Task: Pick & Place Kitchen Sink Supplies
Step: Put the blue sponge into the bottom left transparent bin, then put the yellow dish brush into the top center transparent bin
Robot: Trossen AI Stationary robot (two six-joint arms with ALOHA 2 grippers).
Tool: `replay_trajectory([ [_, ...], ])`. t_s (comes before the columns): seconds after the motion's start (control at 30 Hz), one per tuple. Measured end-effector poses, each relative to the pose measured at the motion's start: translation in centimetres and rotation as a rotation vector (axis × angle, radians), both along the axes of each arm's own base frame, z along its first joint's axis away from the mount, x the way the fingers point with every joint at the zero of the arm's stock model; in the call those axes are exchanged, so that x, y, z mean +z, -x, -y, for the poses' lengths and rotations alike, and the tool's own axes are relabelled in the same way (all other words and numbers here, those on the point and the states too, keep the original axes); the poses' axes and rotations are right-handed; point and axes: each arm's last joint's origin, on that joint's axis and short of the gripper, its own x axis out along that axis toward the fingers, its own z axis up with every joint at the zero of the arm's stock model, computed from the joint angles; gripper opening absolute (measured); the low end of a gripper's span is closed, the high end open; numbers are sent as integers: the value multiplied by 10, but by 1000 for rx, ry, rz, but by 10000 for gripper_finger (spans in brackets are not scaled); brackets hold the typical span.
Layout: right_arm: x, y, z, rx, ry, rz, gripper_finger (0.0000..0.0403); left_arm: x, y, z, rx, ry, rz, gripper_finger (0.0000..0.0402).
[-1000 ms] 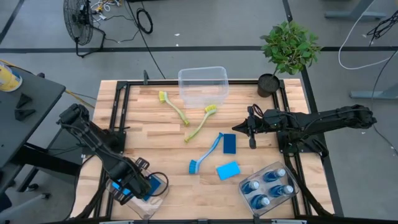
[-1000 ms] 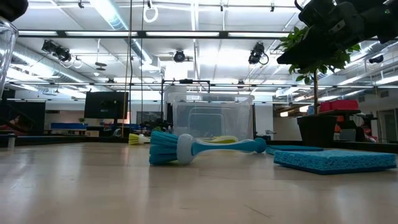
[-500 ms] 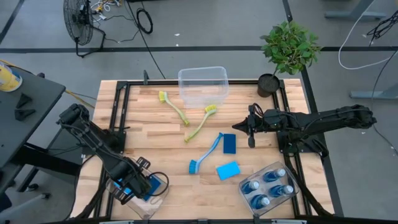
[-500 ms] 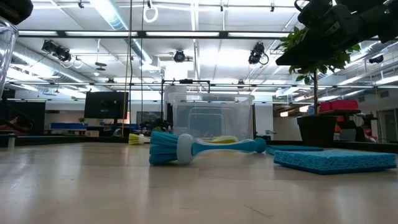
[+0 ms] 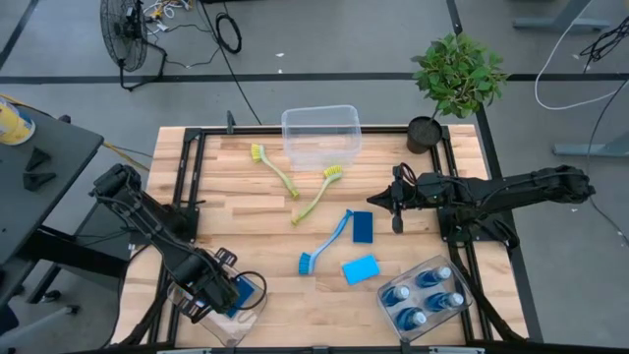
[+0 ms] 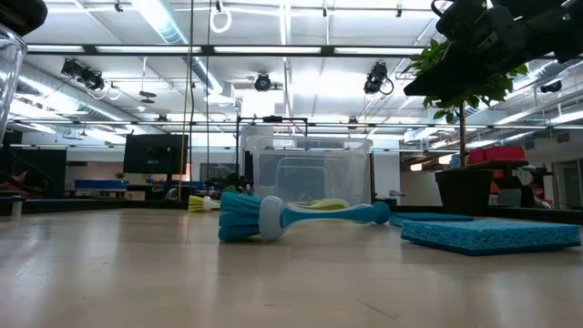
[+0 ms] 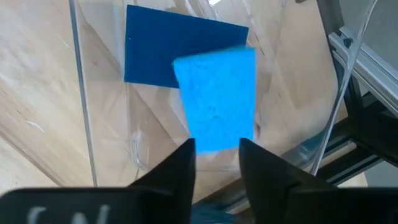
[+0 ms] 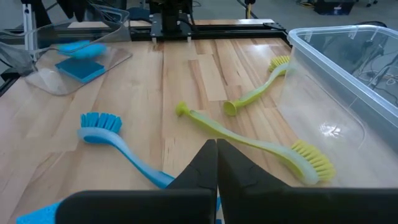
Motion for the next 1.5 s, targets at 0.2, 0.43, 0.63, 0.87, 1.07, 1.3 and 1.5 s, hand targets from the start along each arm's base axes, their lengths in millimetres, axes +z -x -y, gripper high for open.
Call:
replay_trajectory([
  [0.2,0,0,0,1,0,0,4,0,4,-4,-25,-28,-46,180],
  [0.43,0,0,0,5,-1,0,4,0,-1,-23,-56,-100,-103,192],
  [0.63,0,0,0,10,-7,0,4,9,-10,-45,13,-96,-94,192],
  [0.87,0,0,0,11,-5,0,4,38,-6,-82,96,-159,111,192],
  [1.07,0,0,0,10,-4,0,4,50,-8,-114,130,-261,225,192],
  [1.3,0,0,0,8,-3,0,4,51,-30,-151,203,-304,301,192],
  [1.5,0,0,0,8,-3,-2,4,54,-52,-191,365,-308,434,192],
])
